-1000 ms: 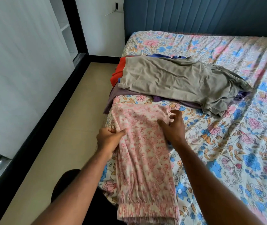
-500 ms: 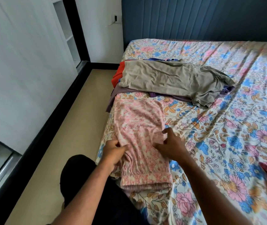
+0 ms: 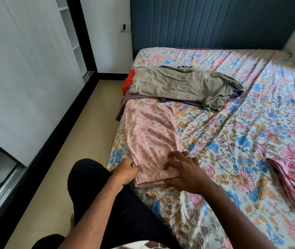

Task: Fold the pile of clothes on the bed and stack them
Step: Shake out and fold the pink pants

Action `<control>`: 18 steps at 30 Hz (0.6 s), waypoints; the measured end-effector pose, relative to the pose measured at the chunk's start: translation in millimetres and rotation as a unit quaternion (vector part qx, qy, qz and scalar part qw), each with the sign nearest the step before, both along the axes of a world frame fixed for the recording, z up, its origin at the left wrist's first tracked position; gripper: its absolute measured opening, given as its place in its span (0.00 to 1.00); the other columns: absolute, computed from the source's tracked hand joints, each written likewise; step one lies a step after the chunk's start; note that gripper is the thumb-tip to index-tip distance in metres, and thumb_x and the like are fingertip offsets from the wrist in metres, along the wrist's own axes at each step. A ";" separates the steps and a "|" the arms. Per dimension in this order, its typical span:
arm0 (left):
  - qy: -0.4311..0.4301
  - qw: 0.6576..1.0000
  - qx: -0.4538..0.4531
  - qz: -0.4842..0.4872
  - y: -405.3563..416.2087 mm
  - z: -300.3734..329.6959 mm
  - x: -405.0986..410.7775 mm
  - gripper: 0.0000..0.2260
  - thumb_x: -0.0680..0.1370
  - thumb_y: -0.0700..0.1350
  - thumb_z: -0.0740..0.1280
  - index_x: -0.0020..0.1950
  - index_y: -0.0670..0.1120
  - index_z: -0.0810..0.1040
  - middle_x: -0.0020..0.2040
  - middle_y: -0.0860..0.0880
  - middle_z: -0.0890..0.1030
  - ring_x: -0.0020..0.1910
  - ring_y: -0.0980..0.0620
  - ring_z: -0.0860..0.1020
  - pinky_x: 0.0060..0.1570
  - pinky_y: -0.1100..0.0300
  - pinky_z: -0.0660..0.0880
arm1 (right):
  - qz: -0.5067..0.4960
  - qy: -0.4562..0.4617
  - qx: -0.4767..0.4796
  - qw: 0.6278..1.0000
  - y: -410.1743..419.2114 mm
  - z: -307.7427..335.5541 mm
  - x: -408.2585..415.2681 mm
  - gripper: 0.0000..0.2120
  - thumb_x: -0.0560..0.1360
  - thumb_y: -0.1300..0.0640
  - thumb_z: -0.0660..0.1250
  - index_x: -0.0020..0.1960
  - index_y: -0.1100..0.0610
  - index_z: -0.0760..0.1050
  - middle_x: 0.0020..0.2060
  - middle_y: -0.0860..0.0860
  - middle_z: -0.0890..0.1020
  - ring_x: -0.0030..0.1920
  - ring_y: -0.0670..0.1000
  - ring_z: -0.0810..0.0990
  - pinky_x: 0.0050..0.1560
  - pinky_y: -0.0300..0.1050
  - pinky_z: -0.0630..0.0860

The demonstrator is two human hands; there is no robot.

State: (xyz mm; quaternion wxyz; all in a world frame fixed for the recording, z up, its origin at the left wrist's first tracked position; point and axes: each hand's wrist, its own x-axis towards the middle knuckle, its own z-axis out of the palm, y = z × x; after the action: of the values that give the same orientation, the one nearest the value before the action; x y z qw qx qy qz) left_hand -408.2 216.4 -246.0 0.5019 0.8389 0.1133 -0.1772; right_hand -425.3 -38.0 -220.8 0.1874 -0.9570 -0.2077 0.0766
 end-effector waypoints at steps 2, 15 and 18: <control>-0.009 1.000 -0.010 0.006 1.8 0.5 -3.0 0.10 0.79 0.49 0.70 0.58 0.49 0.80 0.53 0.54 0.84 0.54 0.53 0.82 0.61 0.50 0.77 | -0.009 0.007 -0.012 1.000 -3.9 -5.0 -3.0 0.22 0.73 0.33 0.68 0.65 0.39 0.75 0.73 0.40 0.64 0.72 0.46 0.62 0.74 0.58 0.57; -0.258 0.943 0.170 -0.123 -1.9 7.7 -39.9 0.07 0.78 0.42 0.72 0.51 0.54 0.80 0.51 0.59 0.74 0.46 0.63 0.74 0.51 0.60 0.78 | 0.039 -0.027 0.021 0.999 -28.4 -11.4 -16.4 0.22 0.74 0.45 0.69 0.67 0.43 0.75 0.74 0.43 0.67 0.69 0.43 0.67 0.71 0.57 0.68; -0.180 0.947 0.176 -0.200 -3.0 11.8 -41.9 0.07 0.80 0.48 0.69 0.58 0.53 0.82 0.56 0.58 0.79 0.52 0.61 0.76 0.62 0.54 0.77 | 0.049 -0.057 -0.001 0.997 -36.5 -6.5 -12.8 0.26 0.72 0.55 0.67 0.69 0.42 0.73 0.76 0.43 0.68 0.74 0.42 0.62 0.72 0.62 0.63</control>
State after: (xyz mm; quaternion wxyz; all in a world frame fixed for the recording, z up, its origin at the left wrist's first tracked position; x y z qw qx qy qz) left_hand -450.1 213.3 -234.2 0.3122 0.9374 -0.1198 -0.0975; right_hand -438.1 -74.5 -227.3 0.1698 -0.9487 -0.2649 0.0309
